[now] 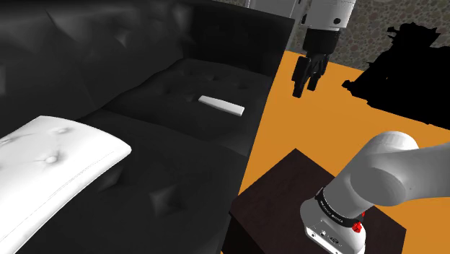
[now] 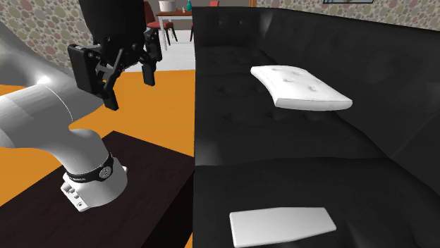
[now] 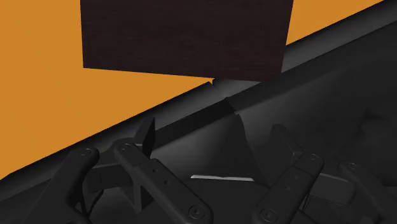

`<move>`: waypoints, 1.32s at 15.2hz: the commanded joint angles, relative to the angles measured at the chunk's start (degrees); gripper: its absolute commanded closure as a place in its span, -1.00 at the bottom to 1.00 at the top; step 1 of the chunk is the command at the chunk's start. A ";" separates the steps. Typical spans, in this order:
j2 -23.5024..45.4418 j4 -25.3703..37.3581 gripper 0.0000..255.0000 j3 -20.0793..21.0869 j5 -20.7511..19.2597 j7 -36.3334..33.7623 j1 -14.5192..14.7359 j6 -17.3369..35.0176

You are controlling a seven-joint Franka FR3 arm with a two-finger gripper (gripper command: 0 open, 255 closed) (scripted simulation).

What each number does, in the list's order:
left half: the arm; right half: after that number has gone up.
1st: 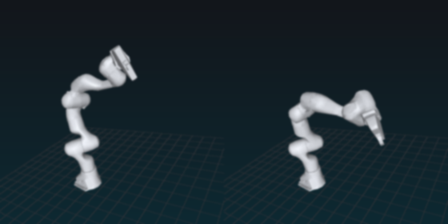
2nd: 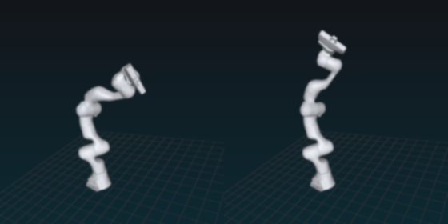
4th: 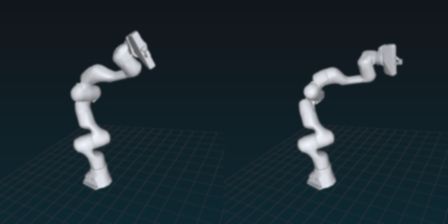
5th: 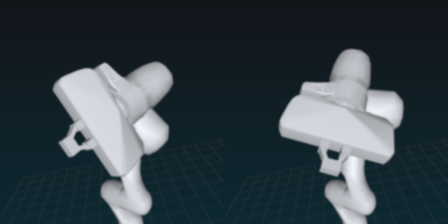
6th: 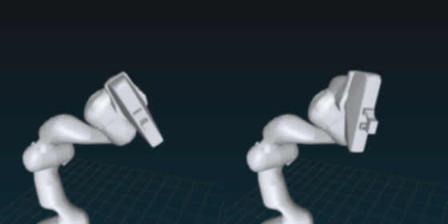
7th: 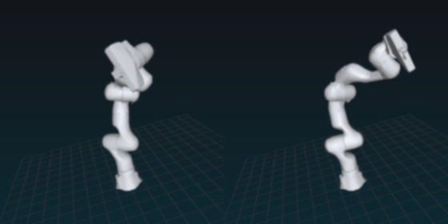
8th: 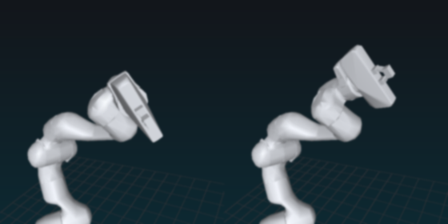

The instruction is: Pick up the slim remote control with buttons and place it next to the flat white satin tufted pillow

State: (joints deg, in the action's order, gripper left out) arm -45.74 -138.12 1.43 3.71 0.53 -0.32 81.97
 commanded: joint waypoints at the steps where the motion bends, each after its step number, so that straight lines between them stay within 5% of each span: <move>1: 0.00 0.00 -1.00 0.00 0.00 0.00 0.00 0.00; 10: 15.02 -0.19 -1.00 -2.01 -2.89 9.27 1.40 18.20; 20: 35.15 7.38 -1.00 -3.00 -4.06 18.24 2.99 34.32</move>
State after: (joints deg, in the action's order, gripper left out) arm -12.57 -131.82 -1.48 -0.26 17.76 2.55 114.94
